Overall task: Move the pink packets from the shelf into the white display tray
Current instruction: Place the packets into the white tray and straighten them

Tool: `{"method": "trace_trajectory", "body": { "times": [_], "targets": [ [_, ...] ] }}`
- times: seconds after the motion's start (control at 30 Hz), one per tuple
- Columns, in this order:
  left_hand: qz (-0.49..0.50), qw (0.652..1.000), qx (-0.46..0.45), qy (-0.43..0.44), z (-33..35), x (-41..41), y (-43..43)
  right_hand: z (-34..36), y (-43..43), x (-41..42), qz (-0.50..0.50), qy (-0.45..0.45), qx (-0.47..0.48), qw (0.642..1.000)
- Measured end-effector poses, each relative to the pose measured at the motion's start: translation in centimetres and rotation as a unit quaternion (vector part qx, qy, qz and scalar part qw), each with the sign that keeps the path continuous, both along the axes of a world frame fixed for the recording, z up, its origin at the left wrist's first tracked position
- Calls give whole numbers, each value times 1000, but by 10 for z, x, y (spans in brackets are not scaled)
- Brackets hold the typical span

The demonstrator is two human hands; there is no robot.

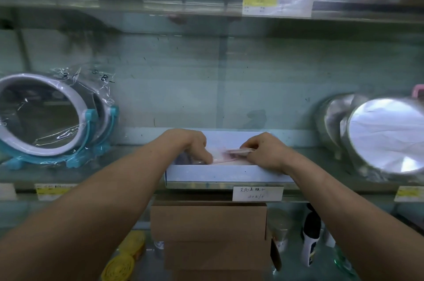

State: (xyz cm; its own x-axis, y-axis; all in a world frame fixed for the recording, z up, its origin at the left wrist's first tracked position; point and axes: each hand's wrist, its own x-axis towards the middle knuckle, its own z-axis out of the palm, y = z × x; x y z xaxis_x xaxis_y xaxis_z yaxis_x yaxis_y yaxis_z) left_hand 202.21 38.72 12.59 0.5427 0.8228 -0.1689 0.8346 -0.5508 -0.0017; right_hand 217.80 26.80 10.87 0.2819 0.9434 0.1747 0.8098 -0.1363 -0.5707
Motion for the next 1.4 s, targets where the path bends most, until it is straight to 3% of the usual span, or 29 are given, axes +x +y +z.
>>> {"method": "trace_trajectory", "body": {
  "times": [0.17,0.27,0.37,0.53,0.7,0.77,0.8,0.87,0.93,1.13,1.27,1.4],
  "targets": [
    [-3,998,-2,-69,7,16,-11,-5,3,5,-33,-18,28,999],
    [-71,996,31,-42,12,11,-11,-6,5,5,-48,-20,30,998],
    [-139,988,-56,-21,8,6,-22,-6,7,6,-54,-13,15,998],
    [-110,985,-135,7,12,-7,-33,-6,6,7,-85,-22,26,996],
    [-63,990,12,126,11,0,-33,-6,6,5,-93,-30,18,995],
    [-65,992,67,82,4,1,-33,-6,6,6,-91,-25,19,995],
    [-86,994,45,50,4,0,-31,-7,6,6,-89,-24,21,995],
    [-104,990,-90,19,9,-3,-28,-8,6,7,-90,-24,24,995],
    [-94,984,-148,41,14,-4,-25,-8,8,7,-90,-23,24,995],
    [-45,999,13,-5,-3,22,-21,-6,6,6,-77,-17,14,997],
    [1,995,-98,5,7,16,-9,-4,3,5,-63,5,-11,998],
    [-3,999,-37,-35,2,7,-3,-1,-1,3,-40,19,-21,999]
  ]
}}
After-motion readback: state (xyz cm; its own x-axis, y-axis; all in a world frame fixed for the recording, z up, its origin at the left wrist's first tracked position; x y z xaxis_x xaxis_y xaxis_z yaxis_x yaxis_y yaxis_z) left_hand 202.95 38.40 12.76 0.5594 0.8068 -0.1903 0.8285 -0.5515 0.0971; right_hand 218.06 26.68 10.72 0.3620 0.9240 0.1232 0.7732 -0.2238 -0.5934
